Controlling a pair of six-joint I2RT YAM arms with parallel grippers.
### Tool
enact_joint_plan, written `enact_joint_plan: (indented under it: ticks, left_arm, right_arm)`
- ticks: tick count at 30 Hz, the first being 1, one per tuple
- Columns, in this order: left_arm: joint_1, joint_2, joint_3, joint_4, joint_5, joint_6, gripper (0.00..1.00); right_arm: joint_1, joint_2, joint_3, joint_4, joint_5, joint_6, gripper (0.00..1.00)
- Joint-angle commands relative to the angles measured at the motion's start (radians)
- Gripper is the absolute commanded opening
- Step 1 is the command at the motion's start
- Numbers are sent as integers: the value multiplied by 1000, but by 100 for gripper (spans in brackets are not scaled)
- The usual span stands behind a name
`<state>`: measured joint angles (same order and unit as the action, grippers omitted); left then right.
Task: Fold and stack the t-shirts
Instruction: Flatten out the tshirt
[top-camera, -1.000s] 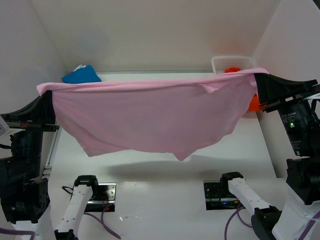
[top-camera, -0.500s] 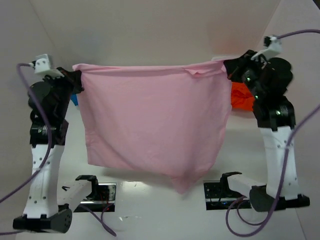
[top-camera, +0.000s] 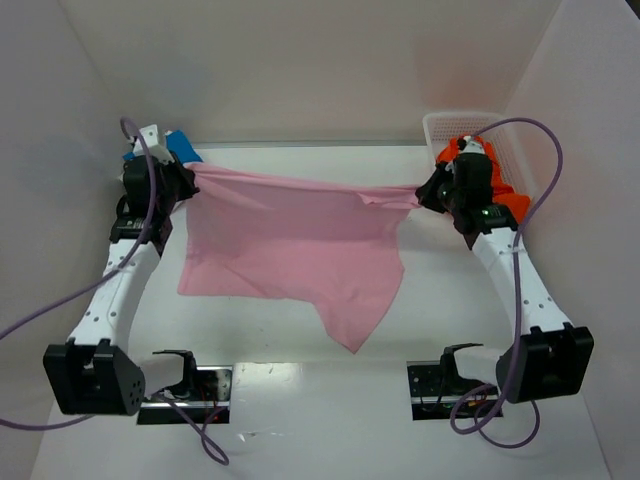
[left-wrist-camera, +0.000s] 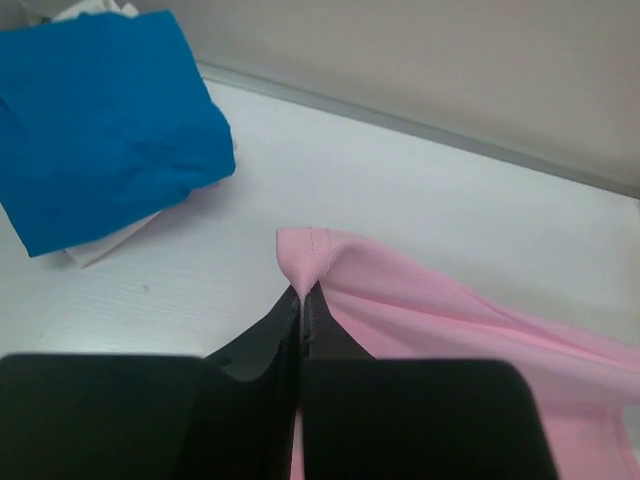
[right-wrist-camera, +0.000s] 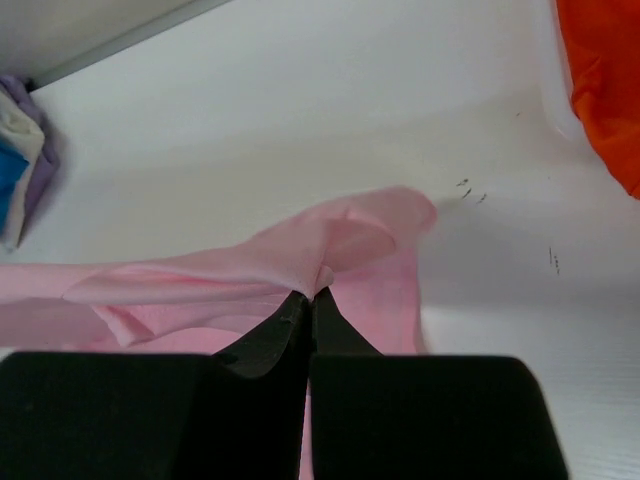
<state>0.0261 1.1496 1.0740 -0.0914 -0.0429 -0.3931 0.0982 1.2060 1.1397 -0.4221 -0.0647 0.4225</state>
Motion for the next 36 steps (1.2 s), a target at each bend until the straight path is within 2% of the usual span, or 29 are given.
enact_joint_plan:
  ticks: [1,6,15,24,36]
  left_arm:
    - [5,91,-16,143,-60,4,0]
    - [5,238,-5,235,-60,-27,0]
    - [5,515,184,323,-51,-27,0]
    - [15,772,382,403,-107,-24,0]
    - [44,947,517,404,-107,-53,2]
  right_arm:
    - [-8,50,-28,189,52,13,1]
    - [-8,216,49,230,52,4,1]
    - [-8,450,259,258,88,-7,1]
    - [-8,671,501,249,77,-16,1]
    - [-8,874,680,209,37,-16,1]
